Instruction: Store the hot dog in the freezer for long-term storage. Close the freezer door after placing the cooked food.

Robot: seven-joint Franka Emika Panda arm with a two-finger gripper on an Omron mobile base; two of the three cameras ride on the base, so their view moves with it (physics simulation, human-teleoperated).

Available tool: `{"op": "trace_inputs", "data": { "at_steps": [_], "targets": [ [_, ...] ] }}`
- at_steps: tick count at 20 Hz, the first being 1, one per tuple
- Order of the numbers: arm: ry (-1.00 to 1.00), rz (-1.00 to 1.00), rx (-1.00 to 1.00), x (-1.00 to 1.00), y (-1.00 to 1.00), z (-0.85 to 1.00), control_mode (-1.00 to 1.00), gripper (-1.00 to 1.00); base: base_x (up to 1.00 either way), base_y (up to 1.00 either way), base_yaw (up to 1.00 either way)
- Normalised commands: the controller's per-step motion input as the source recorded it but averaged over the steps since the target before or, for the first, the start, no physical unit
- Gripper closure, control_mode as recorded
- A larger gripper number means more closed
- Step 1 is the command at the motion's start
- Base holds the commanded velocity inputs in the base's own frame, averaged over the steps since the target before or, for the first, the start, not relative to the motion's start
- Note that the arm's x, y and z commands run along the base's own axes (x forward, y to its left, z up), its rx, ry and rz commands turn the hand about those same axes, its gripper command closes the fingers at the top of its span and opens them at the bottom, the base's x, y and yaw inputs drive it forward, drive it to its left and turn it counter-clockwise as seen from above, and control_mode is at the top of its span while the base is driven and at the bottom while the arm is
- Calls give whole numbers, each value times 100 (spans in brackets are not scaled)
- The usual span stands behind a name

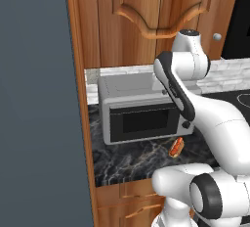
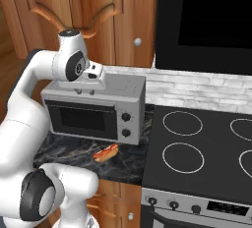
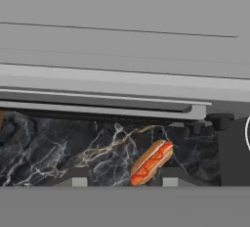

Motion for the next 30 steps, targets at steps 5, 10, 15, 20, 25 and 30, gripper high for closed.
{"op": "trace_inputs", "data": {
  "at_steps": [5, 10, 15, 20, 25, 30],
  "targets": [
    [0, -8, 0, -2, 0, -13, -100, -100, 0, 0, 0],
    [0, -20, 4, -8, -9, -17, -100, -100, 0, 0, 0],
    [-1, -26, 12, -28, -30, -4, -100, -100, 0, 0, 0],
    [-1, -34, 13, -46, -20, -12, -100, -100, 0, 0, 0],
    [0, -30, 7, -43, -7, -15, -100, -100, 0, 0, 0],
    [1, -19, 0, -8, -14, -34, -100, -100, 0, 0, 0]
  ]
}}
